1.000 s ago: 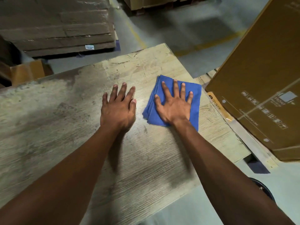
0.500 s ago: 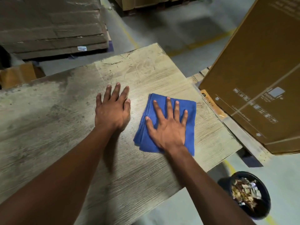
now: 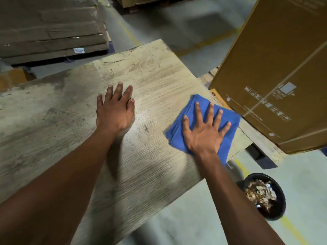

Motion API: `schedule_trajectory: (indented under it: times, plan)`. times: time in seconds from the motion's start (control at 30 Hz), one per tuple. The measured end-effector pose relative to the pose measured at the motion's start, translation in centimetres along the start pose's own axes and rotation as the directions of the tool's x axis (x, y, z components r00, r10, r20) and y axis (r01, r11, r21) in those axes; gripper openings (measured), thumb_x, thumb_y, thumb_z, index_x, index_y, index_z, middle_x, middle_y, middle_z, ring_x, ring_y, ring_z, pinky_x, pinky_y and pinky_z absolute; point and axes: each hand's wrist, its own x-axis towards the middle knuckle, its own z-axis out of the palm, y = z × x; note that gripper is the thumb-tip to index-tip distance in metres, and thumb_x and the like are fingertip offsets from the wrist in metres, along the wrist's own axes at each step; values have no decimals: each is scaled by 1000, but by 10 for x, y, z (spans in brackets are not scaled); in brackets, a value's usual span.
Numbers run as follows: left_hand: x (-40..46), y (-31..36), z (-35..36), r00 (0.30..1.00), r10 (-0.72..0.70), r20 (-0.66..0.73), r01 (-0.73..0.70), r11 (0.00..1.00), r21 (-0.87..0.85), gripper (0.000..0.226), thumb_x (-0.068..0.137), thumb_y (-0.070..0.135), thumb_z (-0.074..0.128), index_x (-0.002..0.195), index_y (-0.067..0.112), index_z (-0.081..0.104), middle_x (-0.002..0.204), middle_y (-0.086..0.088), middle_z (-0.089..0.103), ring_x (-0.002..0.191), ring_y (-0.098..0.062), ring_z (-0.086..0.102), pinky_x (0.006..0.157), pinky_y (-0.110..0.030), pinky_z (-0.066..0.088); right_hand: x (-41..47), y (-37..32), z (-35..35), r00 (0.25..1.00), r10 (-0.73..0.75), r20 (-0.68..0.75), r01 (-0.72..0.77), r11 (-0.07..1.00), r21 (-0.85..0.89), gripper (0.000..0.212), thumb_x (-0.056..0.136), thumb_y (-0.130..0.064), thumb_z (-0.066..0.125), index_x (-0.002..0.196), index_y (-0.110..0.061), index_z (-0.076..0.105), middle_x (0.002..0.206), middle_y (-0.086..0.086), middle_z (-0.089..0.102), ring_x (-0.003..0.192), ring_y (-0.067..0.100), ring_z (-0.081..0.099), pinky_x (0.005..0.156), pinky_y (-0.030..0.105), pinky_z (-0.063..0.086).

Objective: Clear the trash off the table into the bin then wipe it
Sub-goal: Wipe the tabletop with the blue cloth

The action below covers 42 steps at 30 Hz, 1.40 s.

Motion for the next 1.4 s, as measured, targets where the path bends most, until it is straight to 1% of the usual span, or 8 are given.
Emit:
schedule_trajectory:
  times: [0.27,0.57,0.8,0.9,1.07,1.27,1.33,1.4]
  plan:
    - [-14,3,6,1000,4,12,-5,999,40,62,112,57,7,172,42,3,182,5,0,168,-29,-1,132,-61,7,35,34,-19,976,219,22,-218,976,-16,79,101,-78,10,171,-43,1,179,11,13,163,45,8,121,80,-5]
    - [-86,17,10,994,51,95,-58,996,66,63,109,57,0,170,44,-13,180,4,-16,167,-29,-14,133,-61,0,-67,34,3,987,161,12,-162,985,57,76,100,-82,13,169,-50,0,181,3,-15,164,38,-19,119,83,-1]
    - [-96,16,12,994,79,81,-85,994,75,63,109,56,0,169,44,-14,180,5,-18,166,-28,-17,133,-59,-4,2,56,-17,956,294,19,-294,956,4,81,99,-81,10,171,-44,0,180,19,-2,163,52,-4,117,86,-2]
    - [-98,16,12,993,78,91,-84,995,61,63,110,55,0,170,43,-12,180,5,-17,167,-28,-16,133,-59,-4,-28,40,-6,984,180,5,-180,982,-48,79,100,-79,8,170,-44,-2,179,20,-10,163,51,-12,118,84,-5]
    - [-98,17,5,994,64,92,-63,998,-13,59,113,49,7,171,45,1,181,9,-8,168,-24,-10,134,-56,-4,-112,-37,26,967,-250,42,252,964,-79,76,102,-76,9,170,-45,-3,179,13,-18,162,47,-21,117,83,-12]
    - [-95,9,1,998,19,63,6,928,-373,69,102,56,3,166,51,30,178,16,22,167,-11,5,135,-45,-3,-173,-89,54,796,-602,57,604,788,-119,65,105,-70,25,161,-41,42,181,9,7,166,42,0,119,81,-2]
    - [-96,0,-2,994,-22,108,72,872,-484,66,101,59,6,160,59,37,178,7,26,167,-12,8,135,-42,-1,-187,-77,58,746,-665,46,666,741,-92,67,106,-71,26,167,-43,29,182,3,8,167,38,1,122,79,-3]
    - [-101,-7,-5,991,-21,134,87,855,-512,61,106,56,12,160,57,41,178,5,25,167,-14,11,135,-40,2,-180,-54,51,770,-636,49,638,766,-81,70,106,-74,22,170,-48,15,182,-2,3,168,34,-2,123,77,-8]
